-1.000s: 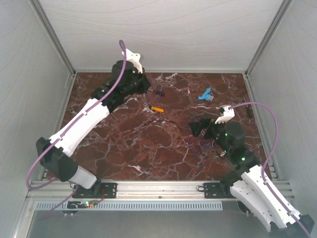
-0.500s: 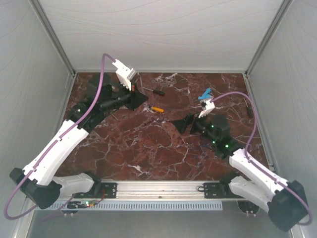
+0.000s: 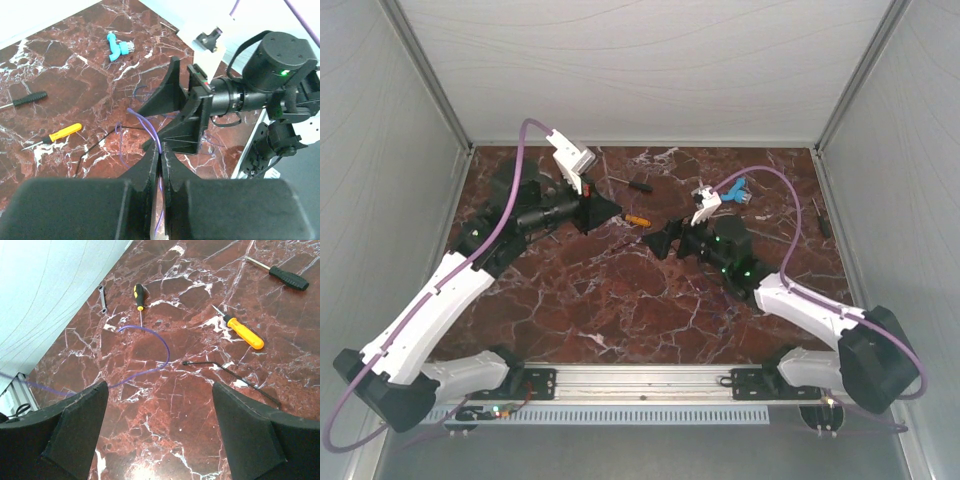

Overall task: Zip-tie the wires
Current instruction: Straighten the cable at the center of the board.

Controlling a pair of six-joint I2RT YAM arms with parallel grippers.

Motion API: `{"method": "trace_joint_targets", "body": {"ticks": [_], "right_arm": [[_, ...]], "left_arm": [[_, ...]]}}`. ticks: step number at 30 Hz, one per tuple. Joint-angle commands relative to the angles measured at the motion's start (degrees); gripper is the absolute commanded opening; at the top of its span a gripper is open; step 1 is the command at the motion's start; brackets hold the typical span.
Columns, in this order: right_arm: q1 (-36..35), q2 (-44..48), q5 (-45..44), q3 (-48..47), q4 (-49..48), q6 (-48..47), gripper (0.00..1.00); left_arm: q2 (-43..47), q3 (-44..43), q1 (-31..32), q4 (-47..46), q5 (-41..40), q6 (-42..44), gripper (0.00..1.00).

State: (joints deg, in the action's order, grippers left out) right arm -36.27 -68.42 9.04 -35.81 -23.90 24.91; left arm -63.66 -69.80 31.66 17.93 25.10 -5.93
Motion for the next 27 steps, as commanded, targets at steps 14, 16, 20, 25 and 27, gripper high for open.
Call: {"method": "trace_joint_targets", "body": {"ticks": [14, 16, 20, 25, 27], "right_arm": [[-0.6, -9.0, -2.5, -6.8, -5.6, -1.0, 0.00], [-0.6, -8.3, -4.0, -6.6, -3.9, 0.1, 0.00], [-0.6, -6.0, -7.7, -7.2, 3.1, 1.2, 0.00], [-0.4, -2.2, -12.9, -6.8, 11.5, 2.8, 0.00], [-0.4, -0.8, -13.4, -7.3, 15.8, 3.4, 0.00]], "left_arm": [[2.9, 2.6, -1.2, -6.9, 1.1, -0.6, 0.00], [2.9, 3.2, -2.3, -7.5, 0.1, -1.4, 0.00], [2.1, 3.8, -5.8, -8.6, -0.3, -3.4, 0.00], [0.9, 4.7, -9.0, -9.5, -1.1, -4.4, 0.00], [0.6, 4.9, -9.4, -9.3, -1.9, -4.2, 0.00]]}}
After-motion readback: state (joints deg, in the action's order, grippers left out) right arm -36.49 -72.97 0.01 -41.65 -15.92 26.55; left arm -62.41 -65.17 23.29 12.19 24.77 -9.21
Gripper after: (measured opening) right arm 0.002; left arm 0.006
